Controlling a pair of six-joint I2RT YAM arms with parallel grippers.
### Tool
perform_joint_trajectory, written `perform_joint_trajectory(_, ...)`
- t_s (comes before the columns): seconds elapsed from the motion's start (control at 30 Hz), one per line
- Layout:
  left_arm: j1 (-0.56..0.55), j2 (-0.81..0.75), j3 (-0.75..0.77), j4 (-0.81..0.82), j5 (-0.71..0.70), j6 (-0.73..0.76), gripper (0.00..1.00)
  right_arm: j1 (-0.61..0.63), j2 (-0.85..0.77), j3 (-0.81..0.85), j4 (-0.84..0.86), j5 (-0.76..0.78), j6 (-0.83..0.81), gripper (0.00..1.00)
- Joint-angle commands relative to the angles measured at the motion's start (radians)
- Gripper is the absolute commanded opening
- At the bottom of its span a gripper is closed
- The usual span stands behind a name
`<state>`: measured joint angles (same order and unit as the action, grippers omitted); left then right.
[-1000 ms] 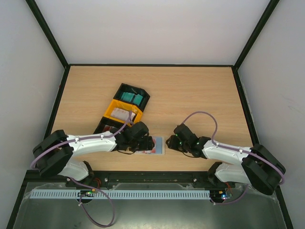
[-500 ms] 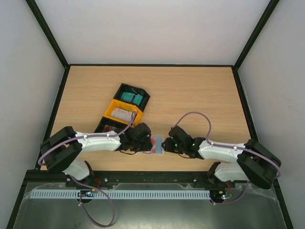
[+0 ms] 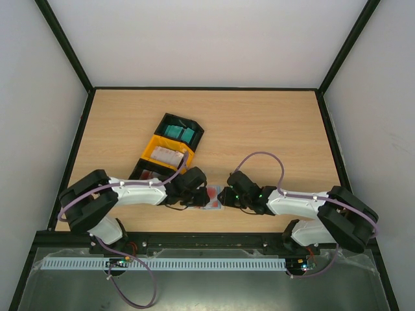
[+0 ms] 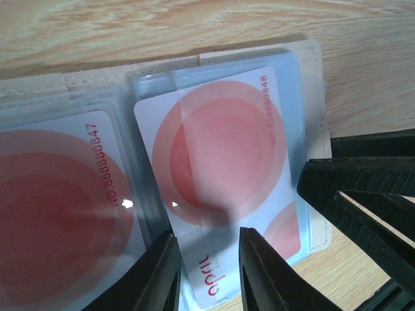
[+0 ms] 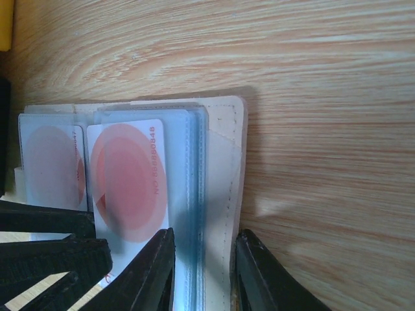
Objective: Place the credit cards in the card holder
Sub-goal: Insert the credit card into the card holder.
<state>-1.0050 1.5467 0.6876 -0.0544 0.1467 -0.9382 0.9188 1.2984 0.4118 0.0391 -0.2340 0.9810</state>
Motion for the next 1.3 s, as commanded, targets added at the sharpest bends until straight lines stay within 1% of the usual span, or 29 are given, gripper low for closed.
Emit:
perform_joint_trajectory(0.0, -0.002, 0.026, -0.008, 0.052, 0.029, 0.050, 0.27, 0.009, 0.011, 0.006, -0.009, 0.032, 0.010, 0.27)
perform_joint_trajectory(0.17, 0.000, 0.033, -0.008, 0.097, 0.029, 0.078, 0.25, 0.009, -0.028, 0.007, -0.053, 0.121, 0.029, 0.31)
perform_joint_trajectory(0.23, 0.002, 0.036, -0.003, 0.090, 0.013, 0.082, 0.26, 0.010, -0.046, 0.007, -0.084, 0.177, 0.045, 0.34)
perform_joint_trajectory(0.3, 0.003, 0.030, 0.003, 0.064, -0.014, 0.079, 0.29, 0.010, -0.065, 0.010, -0.117, 0.223, 0.059, 0.37)
perform_joint_trajectory(0.33, 0.003, 0.021, 0.003, 0.051, -0.028, 0.076, 0.32, 0.010, -0.073, 0.010, -0.128, 0.233, 0.062, 0.39)
perform_joint_trajectory(0.47, 0.005, -0.015, 0.005, 0.002, -0.095, 0.058, 0.47, 0.010, -0.072, 0.018, -0.121, 0.212, 0.048, 0.41)
perform_joint_trajectory(0.5, 0.010, -0.011, 0.007, 0.003, -0.094, 0.055, 0.49, 0.010, -0.063, 0.018, -0.110, 0.197, 0.045, 0.41)
perform_joint_trajectory(0.57, 0.015, 0.010, 0.010, 0.010, -0.083, 0.047, 0.49, 0.010, -0.044, 0.019, -0.083, 0.167, 0.040, 0.41)
perform_joint_trajectory(0.63, 0.016, 0.033, 0.011, 0.032, -0.062, 0.045, 0.46, 0.010, -0.023, 0.020, -0.059, 0.140, 0.036, 0.40)
perform_joint_trajectory(0.77, 0.016, 0.054, 0.002, 0.077, -0.031, 0.047, 0.30, 0.010, 0.001, 0.021, -0.025, 0.106, 0.030, 0.36)
perform_joint_trajectory(0.8, 0.016, 0.055, 0.000, 0.089, -0.020, 0.053, 0.28, 0.010, 0.006, 0.022, -0.017, 0.096, 0.029, 0.35)
perform_joint_trajectory(0.9, 0.017, 0.054, -0.005, 0.132, 0.011, 0.065, 0.24, 0.010, 0.017, 0.025, 0.001, 0.087, 0.028, 0.34)
perform_joint_trajectory(1.0, 0.019, 0.063, -0.003, 0.133, 0.016, 0.066, 0.19, 0.010, 0.007, 0.035, -0.029, 0.133, 0.035, 0.33)
perform_joint_trajectory(1.1, 0.020, 0.077, -0.002, 0.118, 0.002, 0.061, 0.12, 0.010, -0.024, 0.053, -0.114, 0.225, 0.053, 0.34)
perform_joint_trajectory(1.17, 0.022, 0.091, 0.003, 0.092, -0.015, 0.059, 0.10, 0.010, -0.052, 0.060, -0.157, 0.268, 0.064, 0.35)
perform_joint_trajectory(1.27, 0.025, 0.104, -0.001, 0.059, -0.045, 0.051, 0.08, 0.010, -0.090, 0.056, -0.168, 0.273, 0.069, 0.35)
